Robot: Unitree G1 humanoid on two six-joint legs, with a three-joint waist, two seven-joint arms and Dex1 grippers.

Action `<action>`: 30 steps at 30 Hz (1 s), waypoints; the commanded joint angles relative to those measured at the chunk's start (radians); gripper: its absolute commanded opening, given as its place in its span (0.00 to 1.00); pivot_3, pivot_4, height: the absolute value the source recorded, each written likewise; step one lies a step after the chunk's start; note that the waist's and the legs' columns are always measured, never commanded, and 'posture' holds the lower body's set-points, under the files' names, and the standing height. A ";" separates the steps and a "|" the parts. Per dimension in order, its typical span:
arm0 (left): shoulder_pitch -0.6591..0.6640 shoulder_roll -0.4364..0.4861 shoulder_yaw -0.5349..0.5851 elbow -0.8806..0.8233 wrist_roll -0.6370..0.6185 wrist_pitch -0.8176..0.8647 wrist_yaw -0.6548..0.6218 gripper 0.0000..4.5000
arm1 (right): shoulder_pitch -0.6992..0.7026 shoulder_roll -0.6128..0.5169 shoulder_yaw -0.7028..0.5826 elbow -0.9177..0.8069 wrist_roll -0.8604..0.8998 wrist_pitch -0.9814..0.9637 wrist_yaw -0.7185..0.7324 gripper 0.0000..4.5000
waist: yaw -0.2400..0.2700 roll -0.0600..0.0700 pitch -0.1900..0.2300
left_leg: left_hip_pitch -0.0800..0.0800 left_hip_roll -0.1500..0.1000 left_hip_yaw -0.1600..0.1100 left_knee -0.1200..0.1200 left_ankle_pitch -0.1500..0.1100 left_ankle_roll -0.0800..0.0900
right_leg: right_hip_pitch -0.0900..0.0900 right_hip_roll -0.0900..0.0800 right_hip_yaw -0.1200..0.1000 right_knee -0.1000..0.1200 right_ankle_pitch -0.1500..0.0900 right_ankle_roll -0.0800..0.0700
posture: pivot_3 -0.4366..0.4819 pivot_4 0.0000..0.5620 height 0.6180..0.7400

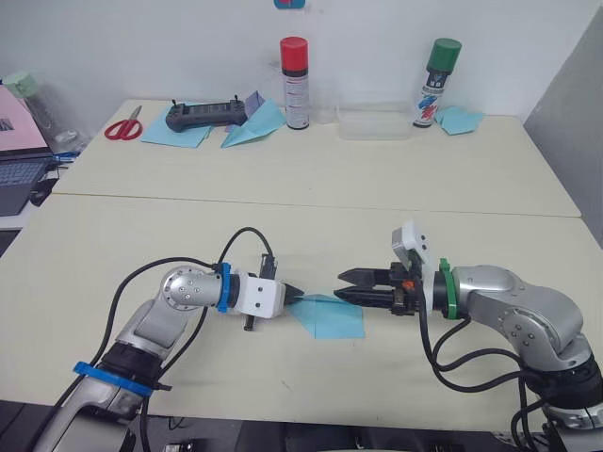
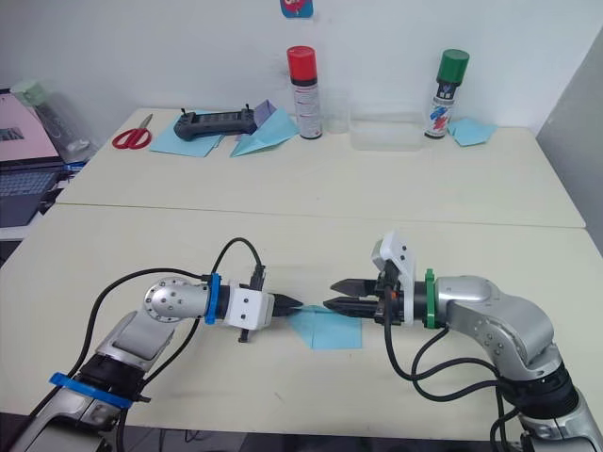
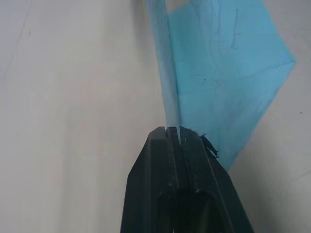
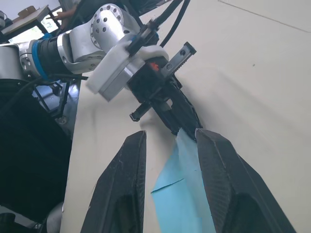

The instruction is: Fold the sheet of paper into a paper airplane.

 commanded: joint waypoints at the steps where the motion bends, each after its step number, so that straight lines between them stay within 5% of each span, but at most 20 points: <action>1: -0.057 -0.001 -0.030 0.096 0.091 -0.153 0.051 0.00 | -0.047 0.029 0.000 0.048 -0.029 -0.030 -0.013 0.37 | 0.000 0.000 0.000 | 0.000 0.000 0.000 0.000 0.000 0.000 | 0.000 0.000 0.000 0.000 0.000 0.000 | 0.48 0.27 1.00; 14: -0.145 0.003 -0.072 0.253 0.193 -0.384 0.148 0.00 | 0.012 0.050 0.259 0.173 -0.337 -0.153 -0.009 0.37 | -0.002 0.000 0.000 | 0.000 0.000 0.000 0.002 0.000 0.000 | 0.000 0.000 0.000 0.001 0.001 0.001 | 0.48 0.27 1.00; 21: -0.179 0.019 -0.090 0.300 0.165 -0.440 0.124 0.00 | 0.004 0.066 0.267 0.243 -0.405 -0.160 -0.025 0.37 | -0.002 0.000 0.000 | 0.000 0.000 0.000 0.005 0.000 0.000 | 0.001 0.000 0.000 0.001 0.001 0.002 | 0.48 0.27 1.00; 30: -0.217 0.125 -0.064 0.266 0.030 -0.441 -0.005 0.59 | 0.003 0.076 0.261 0.275 -0.422 -0.171 -0.005 0.37 | -0.004 0.000 0.000 | 0.000 0.000 0.000 0.007 0.000 0.000 | 0.002 0.001 0.000 0.002 0.002 0.002 | 0.48 0.27 1.00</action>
